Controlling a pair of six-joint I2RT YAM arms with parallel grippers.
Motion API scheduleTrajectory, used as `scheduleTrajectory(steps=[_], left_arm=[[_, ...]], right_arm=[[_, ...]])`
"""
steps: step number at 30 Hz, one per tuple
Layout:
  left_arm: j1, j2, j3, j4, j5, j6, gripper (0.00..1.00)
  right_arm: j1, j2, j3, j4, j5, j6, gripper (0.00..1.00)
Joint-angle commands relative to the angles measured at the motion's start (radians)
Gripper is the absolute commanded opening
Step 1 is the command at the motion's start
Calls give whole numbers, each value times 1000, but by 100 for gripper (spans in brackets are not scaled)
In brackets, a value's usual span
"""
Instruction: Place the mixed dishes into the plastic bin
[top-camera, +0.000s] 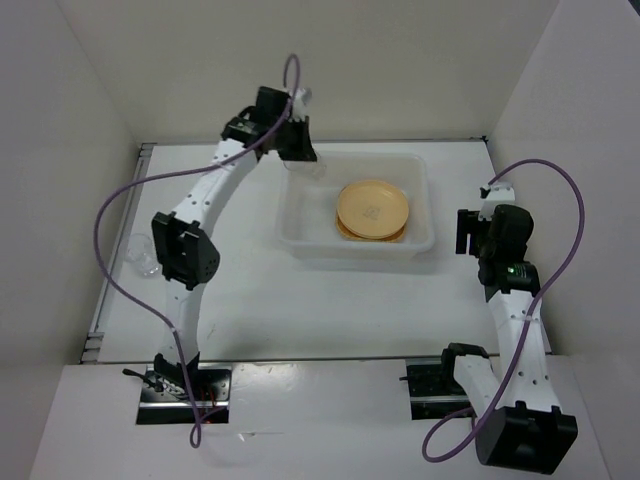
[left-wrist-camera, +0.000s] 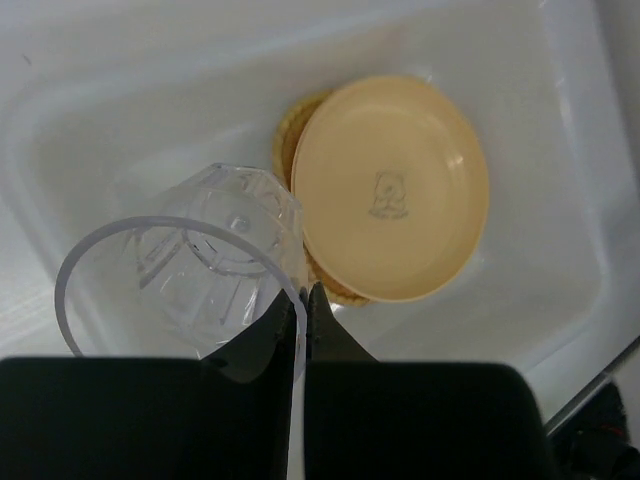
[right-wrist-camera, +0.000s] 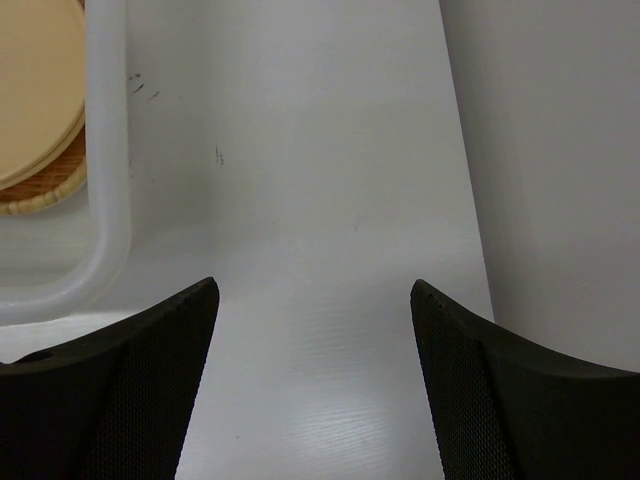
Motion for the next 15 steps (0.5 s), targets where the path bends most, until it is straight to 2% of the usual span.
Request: scheduleTrajectory(steps=[1,7,15], left_arm=[[-66,61,75,-121,-186,43,0],[-116,175,138,-170,-358,20,0],[-155,270,192,-170,-401,10,0]], right_arm=[[-5,-31,-6,51,-12,-7,82],[4,-31,-6,51,-22,-16,82],[15,-41,-6,51,-12,-16,82]])
